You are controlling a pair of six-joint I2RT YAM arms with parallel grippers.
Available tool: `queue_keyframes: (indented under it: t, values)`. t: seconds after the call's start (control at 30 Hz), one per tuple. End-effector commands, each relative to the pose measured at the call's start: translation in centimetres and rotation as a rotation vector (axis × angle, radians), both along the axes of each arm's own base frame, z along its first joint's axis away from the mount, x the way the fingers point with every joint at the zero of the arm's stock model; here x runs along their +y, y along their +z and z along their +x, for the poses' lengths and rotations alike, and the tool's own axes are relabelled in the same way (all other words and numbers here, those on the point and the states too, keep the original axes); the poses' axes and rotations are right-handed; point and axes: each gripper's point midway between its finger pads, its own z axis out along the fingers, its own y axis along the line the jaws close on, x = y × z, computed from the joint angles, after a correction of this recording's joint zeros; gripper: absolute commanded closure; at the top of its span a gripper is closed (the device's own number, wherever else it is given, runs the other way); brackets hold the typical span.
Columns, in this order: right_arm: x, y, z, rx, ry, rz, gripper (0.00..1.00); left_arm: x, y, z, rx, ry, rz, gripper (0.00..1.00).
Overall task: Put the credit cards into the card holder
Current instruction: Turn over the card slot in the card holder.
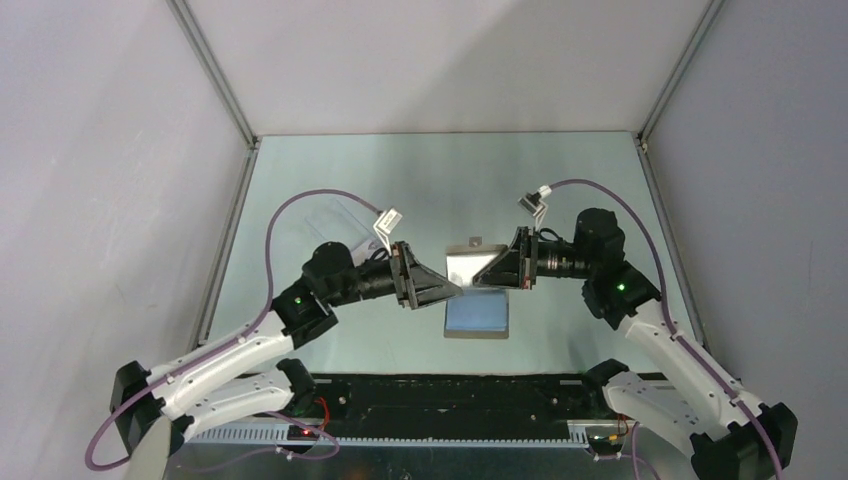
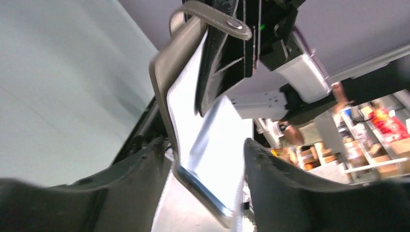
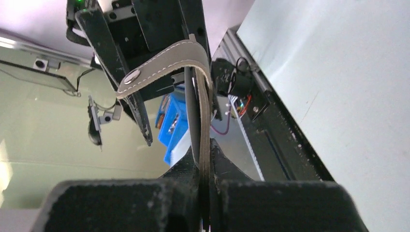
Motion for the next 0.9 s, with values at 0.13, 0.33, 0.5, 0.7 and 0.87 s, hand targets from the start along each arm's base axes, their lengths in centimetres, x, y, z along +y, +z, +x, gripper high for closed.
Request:
queue_keyframes:
  t: [0.13,0.33,0.5,0.7,0.87]
  values:
    - [-1.6,3.7,1.1,-0.171,-0.17,0.065,1.0,0.1,-1.0,-0.1,0.043,0.016,-0.018,0.15]
    - [-1.9,4.1,1.1,-0.175,-0.197,0.073,1.0,-1.5,-0.2,-1.1,0.032,-0.063,-0.034,0.15]
    - [-1.9,4.0,1.4,-0.157,-0.221,0.07,1.0,-2.6,0.6,-1.9,0.024,-0.113,-0.066,0.35]
    - [-2.1,4.0,1.8,-0.149,-0.264,0.068,1.0,-3.5,1.2,-2.9,0.017,-0.16,-0.091,0.51]
    - [-2.2,3.2,1.9,-0.116,-0.269,0.053,1.0,-3.7,1.2,-2.8,0.016,-0.154,-0.097,0.96]
